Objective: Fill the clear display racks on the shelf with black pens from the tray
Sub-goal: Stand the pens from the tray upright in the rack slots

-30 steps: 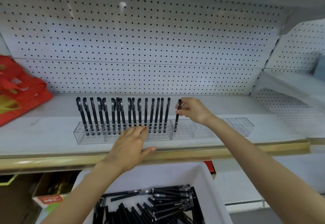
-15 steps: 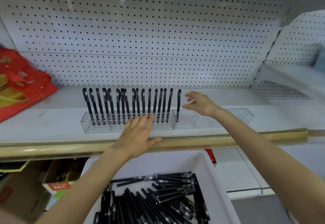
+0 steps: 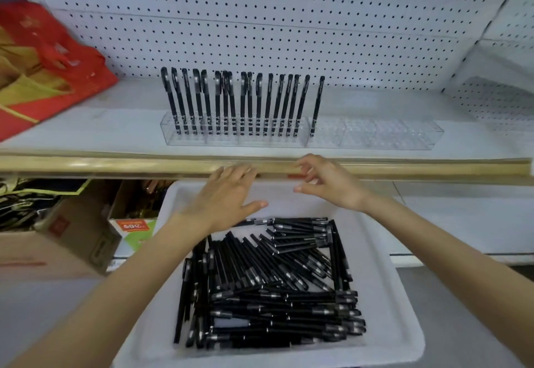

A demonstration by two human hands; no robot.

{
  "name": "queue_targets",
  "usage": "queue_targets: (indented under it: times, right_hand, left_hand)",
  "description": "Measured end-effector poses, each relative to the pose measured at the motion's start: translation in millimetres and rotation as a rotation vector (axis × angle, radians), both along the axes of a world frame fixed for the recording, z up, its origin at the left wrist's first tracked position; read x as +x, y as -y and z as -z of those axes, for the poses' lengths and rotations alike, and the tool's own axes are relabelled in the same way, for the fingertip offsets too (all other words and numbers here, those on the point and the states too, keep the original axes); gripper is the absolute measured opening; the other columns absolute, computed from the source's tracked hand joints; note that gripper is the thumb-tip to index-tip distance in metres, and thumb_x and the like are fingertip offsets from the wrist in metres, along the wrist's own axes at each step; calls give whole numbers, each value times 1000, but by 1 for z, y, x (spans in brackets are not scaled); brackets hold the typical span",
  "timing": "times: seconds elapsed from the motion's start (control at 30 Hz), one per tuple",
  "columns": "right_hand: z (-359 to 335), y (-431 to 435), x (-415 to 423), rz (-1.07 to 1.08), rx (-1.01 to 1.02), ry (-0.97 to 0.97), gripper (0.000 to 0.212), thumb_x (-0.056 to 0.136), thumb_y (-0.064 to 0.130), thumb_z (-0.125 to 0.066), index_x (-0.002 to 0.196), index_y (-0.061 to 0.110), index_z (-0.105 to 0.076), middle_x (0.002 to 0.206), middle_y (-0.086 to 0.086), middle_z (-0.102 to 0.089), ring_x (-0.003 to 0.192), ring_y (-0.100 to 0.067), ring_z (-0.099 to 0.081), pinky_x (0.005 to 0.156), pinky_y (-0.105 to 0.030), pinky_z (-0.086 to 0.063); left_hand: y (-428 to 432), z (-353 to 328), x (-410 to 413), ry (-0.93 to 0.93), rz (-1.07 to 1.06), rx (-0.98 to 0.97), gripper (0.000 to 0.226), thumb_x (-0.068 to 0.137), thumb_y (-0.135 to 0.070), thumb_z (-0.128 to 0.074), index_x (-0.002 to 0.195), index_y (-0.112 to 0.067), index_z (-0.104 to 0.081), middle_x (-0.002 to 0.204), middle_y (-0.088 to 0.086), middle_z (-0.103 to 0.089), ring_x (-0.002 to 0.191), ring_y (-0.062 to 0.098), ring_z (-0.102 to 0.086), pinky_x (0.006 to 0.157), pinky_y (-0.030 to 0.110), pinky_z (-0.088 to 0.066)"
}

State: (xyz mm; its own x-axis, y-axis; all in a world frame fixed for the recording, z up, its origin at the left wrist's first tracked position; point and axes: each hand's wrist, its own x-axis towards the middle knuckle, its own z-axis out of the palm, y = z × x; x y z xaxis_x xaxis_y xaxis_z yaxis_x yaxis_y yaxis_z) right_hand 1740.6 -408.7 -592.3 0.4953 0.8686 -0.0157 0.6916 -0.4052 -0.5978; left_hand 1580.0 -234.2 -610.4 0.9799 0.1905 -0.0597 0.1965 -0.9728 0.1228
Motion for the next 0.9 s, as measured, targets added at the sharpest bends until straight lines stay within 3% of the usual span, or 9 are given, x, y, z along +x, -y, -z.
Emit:
queue_targets:
  times: [0.17,0.33,0.53,0.63,0.73,0.9]
  right_hand:
    - [62,-4,-36,-107,-251,-127,51,87,34,-68,131,15,-49,120,-5,-55,104,-18,-56,92,-30,-47]
    - [105,-6,-65,-194,-393,-264,55,88,37,-67,133,14,-48,126,-5,-53,112,-16,-52,89,-23,-44]
    - [138,-5,-104,-297,-417,-228,50,84,38,-71,125,14,-55,111,-3,-44,102,-19,-50,88,-26,-42]
    - [146,-1,-108,-279,-387,-242,43,79,37,-75,114,17,-57,100,5,-36,92,-13,-44,79,-21,-38]
    - [149,1,-107,-263,-385,-281,31,79,34,-76,101,23,-57,95,7,-38,87,-13,-46,73,-17,-36]
    - [156,4,-113,-261,-431,-332,22,82,33,-74,90,24,-56,90,10,-50,88,-11,-48,72,-20,-34]
  left_hand:
    - [-6,25,-29,-51,-55,-12,80,94,-62,-30,154,-16,-4,161,5,-6,147,20,-5,119,37,-2]
    - [-1,47,-65,-55,-99,-80,82,92,-67,-27,154,-17,-7,161,3,-8,147,17,-7,118,33,-4]
    - [26,72,-118,-68,-116,-93,103,73,-79,9,154,-19,-10,160,1,-13,147,17,-11,113,29,5]
    - [37,72,-143,-29,-149,-179,93,80,-75,-5,153,-20,-18,157,-1,-26,144,16,-23,115,27,-2]
    - [49,73,-163,33,-163,-231,81,87,-70,-20,147,-19,-36,145,-1,-46,131,17,-44,108,25,-18]
    - [63,79,-180,84,-266,-343,77,88,-71,-22,146,-23,-38,142,-6,-48,127,11,-46,104,21,-28]
